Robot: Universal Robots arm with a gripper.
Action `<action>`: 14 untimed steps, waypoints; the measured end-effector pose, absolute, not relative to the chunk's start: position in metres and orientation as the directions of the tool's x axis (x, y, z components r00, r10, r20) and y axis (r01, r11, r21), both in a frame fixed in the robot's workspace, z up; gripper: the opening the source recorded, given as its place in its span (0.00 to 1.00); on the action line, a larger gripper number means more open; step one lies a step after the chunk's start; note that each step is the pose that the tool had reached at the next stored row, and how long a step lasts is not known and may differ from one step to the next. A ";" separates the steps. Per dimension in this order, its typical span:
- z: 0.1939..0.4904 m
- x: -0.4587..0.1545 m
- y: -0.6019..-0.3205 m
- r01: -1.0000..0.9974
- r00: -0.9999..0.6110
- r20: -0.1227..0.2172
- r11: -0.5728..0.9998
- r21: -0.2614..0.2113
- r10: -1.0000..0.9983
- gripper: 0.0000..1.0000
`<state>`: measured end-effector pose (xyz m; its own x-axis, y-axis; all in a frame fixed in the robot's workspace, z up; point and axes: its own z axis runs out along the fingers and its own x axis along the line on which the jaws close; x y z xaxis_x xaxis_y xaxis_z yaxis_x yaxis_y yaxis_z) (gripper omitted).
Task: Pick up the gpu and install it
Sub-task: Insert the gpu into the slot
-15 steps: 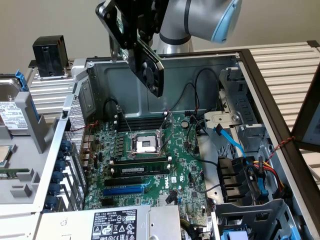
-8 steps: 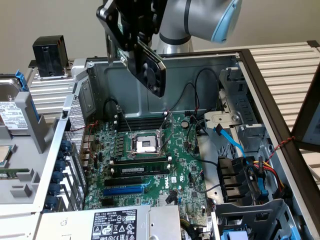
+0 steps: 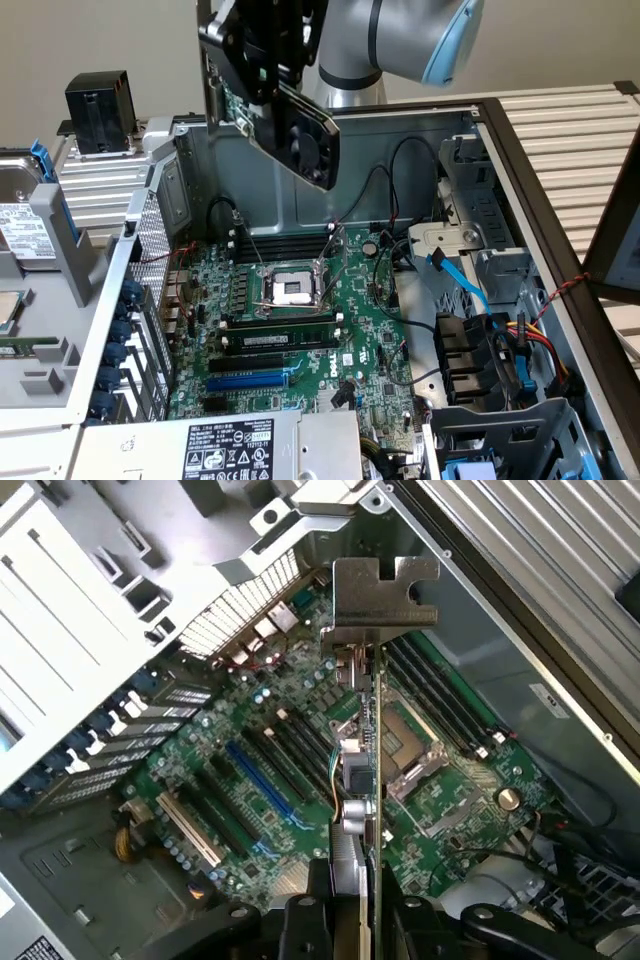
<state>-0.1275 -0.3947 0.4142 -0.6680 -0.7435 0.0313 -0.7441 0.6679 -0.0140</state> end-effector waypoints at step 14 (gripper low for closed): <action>0.412 -0.127 -0.395 -0.896 -0.443 0.031 0.443 -0.014 -0.896 0.28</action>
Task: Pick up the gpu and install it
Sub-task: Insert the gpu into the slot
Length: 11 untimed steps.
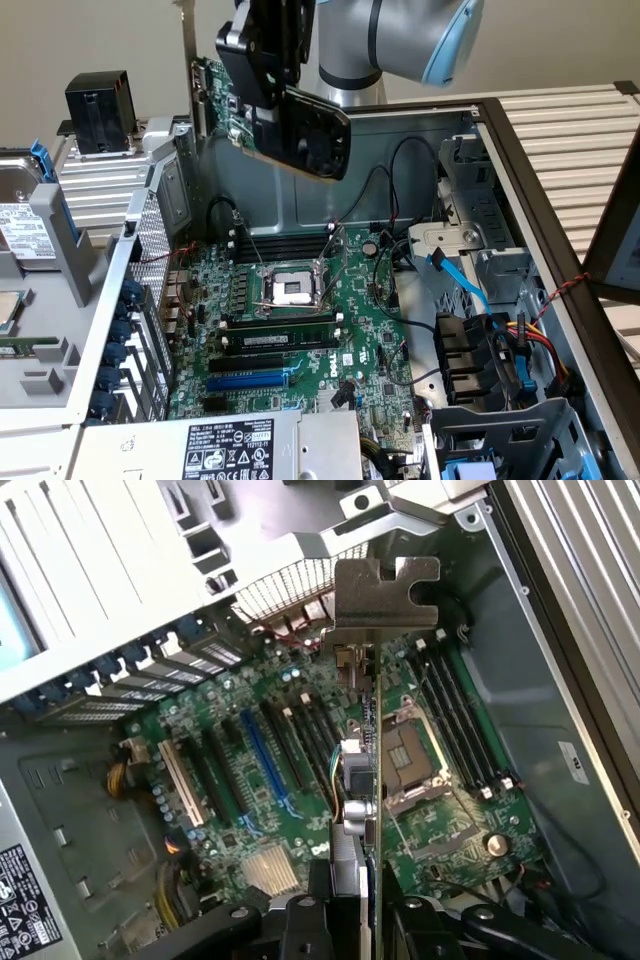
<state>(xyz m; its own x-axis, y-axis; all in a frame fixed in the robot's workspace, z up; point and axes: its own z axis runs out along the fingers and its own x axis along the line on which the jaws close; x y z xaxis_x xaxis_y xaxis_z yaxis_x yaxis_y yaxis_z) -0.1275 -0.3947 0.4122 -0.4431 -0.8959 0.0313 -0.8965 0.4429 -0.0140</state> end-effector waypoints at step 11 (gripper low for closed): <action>0.410 -0.127 -0.395 -0.967 -0.256 0.031 0.256 -0.014 -0.966 0.28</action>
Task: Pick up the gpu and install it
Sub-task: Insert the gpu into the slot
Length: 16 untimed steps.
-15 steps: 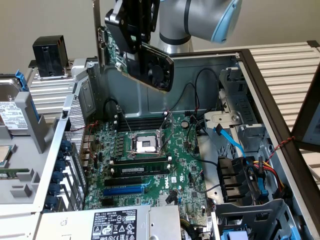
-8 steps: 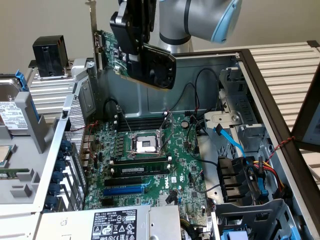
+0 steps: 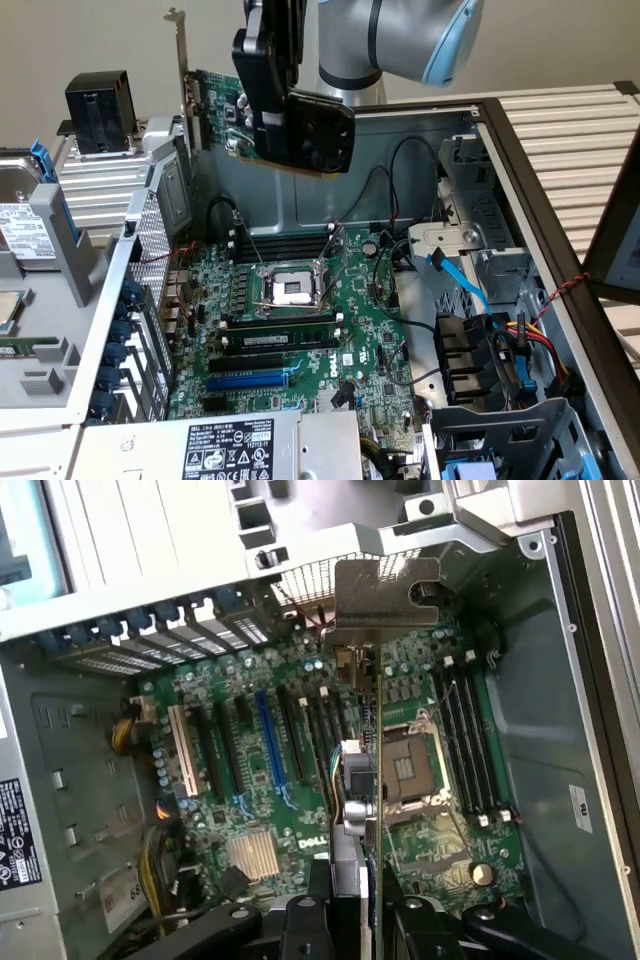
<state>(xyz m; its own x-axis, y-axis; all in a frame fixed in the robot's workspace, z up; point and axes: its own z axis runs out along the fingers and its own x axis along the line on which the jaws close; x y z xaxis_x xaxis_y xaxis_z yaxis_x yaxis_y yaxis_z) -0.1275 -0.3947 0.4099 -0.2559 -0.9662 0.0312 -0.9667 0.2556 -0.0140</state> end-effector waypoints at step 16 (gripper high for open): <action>0.407 -0.128 -0.395 -1.000 0.020 0.031 -0.020 -0.014 -0.999 0.28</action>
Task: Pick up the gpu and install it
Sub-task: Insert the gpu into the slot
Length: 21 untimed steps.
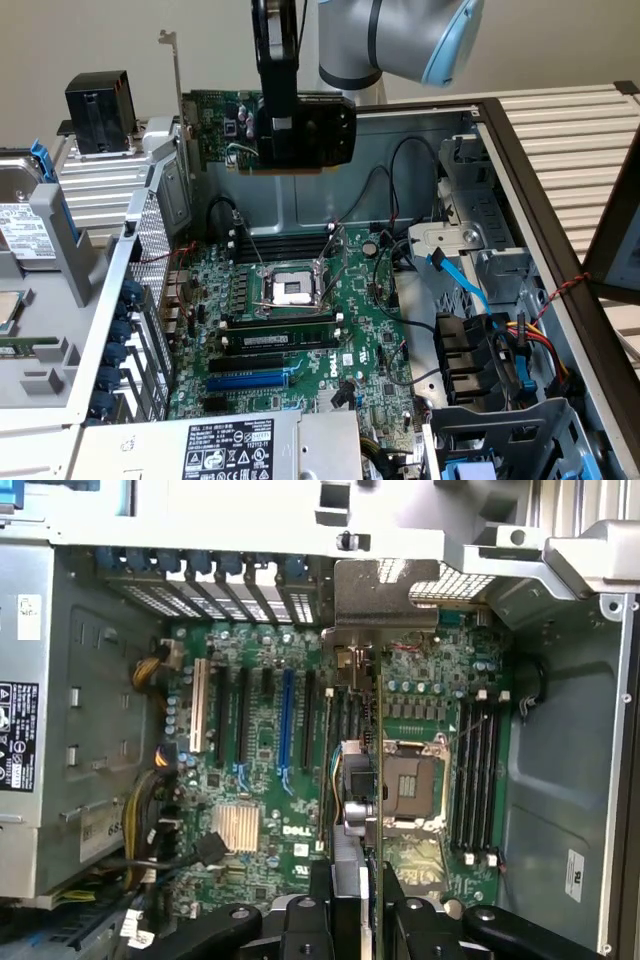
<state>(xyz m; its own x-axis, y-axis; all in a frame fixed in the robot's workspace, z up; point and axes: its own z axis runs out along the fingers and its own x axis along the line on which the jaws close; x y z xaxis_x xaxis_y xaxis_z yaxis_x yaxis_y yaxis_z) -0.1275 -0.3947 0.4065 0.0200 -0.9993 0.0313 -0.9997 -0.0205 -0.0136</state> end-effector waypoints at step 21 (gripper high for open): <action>0.389 -0.147 -0.399 -0.998 -0.011 0.032 0.008 -0.064 -0.999 0.28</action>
<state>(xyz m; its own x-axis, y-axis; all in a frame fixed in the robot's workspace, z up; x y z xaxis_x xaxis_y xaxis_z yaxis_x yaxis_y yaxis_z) -0.1475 -0.3987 0.3887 -0.0105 -0.9994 0.0324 -0.9979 0.0085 -0.0639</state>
